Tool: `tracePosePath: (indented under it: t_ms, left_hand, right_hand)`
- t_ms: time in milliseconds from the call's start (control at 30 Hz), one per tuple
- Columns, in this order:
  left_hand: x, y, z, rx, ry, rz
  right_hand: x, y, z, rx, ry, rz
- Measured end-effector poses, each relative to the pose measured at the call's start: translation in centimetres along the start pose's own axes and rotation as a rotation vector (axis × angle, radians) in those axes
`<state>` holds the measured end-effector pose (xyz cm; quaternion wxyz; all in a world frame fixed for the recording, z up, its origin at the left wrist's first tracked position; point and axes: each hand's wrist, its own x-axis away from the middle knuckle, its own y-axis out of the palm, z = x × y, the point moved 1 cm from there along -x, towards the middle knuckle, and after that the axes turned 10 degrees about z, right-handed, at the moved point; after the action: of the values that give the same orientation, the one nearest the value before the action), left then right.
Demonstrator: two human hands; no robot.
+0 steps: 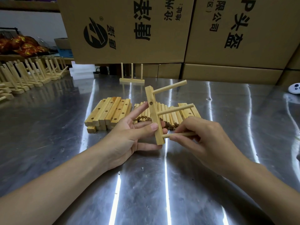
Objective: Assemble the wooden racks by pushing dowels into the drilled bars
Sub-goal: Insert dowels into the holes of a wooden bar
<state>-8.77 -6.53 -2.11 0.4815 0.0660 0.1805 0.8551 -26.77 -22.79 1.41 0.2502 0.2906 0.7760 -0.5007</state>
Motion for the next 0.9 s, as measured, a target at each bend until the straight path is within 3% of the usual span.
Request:
tracePosePath:
  t_ms: [233,433,667,900]
  left_hand:
    - [0.1,0.2,-0.1,-0.014,-0.002,-0.029]
    - [0.0,0.2,0.4,0.058,-0.011,0.089]
    - [0.2,0.3,0.5,0.050,-0.013,0.062]
    - [0.5,1.0,0.9,0.115,-0.046,0.074]
  right_hand:
    - [0.2,0.0,-0.2,0.002,0.091,-0.015]
    - [-0.3,-1.1,-0.3,-0.172,0.175,0.060]
    - [-0.1,-0.6,0.1,-0.137,0.216,0.020]
    - [-0.4,-0.8,0.0,-0.412,0.370,0.120]
